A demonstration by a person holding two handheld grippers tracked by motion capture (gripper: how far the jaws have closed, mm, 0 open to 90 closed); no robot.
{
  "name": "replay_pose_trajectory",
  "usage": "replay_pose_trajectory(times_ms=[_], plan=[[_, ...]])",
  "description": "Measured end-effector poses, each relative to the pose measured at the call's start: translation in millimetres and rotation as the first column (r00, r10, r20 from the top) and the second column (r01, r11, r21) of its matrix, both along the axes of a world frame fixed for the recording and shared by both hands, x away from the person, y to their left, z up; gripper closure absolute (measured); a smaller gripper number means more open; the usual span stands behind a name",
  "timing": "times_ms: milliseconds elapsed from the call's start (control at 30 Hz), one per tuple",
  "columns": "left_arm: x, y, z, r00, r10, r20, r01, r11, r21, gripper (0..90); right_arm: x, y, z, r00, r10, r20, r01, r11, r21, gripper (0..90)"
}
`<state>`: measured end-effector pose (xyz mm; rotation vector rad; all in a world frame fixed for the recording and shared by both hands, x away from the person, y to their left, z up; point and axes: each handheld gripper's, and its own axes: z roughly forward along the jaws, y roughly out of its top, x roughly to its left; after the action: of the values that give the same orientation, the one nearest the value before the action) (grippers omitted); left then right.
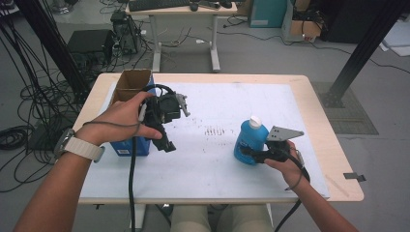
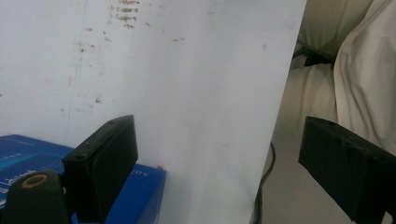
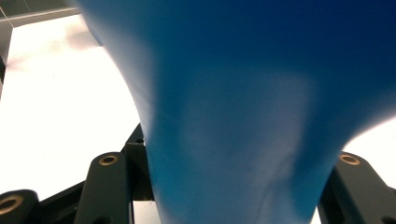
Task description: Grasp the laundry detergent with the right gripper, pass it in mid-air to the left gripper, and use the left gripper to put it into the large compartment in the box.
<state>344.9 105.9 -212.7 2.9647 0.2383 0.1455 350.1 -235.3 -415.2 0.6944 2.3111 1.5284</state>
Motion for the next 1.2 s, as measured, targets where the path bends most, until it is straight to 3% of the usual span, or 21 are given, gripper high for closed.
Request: replay_pose_trajectory(times_ms=[800,1200], plan=[[1.1,1.1,0.1,1.0,0.001,-0.005,-0.001,1.0,0.0,12.2,-0.1,0.3,-0.8,1.0,-0.007,0.003,0.007,1.0,0.012,42.1],[1.4,-0.4,0.4,1.0,-0.003,-0.004,0.003,1.0,0.0,12.2,-0.9,1.7,-0.4,0.9998,-0.013,-0.016,0.014,0.999,0.03,42.0]])
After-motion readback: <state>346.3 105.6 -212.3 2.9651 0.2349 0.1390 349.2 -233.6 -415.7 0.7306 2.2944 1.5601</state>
